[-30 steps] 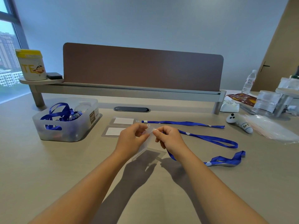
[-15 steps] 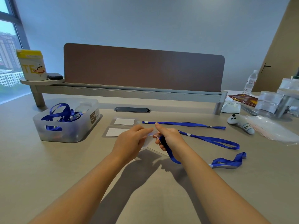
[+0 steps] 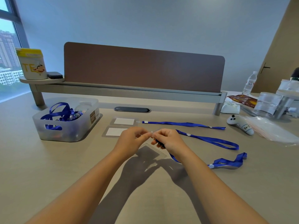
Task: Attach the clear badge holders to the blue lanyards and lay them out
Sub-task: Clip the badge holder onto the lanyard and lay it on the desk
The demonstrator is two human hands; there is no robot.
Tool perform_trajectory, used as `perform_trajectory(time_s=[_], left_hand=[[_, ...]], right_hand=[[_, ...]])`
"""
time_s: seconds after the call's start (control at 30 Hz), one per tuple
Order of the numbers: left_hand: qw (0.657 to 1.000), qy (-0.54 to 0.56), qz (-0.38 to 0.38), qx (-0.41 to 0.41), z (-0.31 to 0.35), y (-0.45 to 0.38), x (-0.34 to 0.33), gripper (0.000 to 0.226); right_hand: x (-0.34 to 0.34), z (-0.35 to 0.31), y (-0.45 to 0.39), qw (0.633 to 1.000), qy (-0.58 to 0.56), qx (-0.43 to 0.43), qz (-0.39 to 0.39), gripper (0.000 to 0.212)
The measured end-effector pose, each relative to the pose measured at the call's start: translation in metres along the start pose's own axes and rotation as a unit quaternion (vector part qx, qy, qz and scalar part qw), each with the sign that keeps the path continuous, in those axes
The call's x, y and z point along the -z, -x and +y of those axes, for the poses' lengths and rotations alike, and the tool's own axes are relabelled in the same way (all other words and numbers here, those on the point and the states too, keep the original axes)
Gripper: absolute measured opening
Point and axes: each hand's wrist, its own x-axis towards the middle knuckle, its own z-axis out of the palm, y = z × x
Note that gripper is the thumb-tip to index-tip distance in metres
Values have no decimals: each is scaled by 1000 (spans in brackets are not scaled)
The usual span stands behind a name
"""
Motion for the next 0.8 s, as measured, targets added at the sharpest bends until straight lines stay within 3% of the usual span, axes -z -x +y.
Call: perform_trajectory(time_s=[0.2,0.8], left_hand=[[1000,4,-5,23,2,-4,-1,19],[994,-96,49,-11,13,-4,-1,14]], right_hand=[[-2,1,1,999,27,37,-6,22],[-10,5,-2,993,73,96,19,21]])
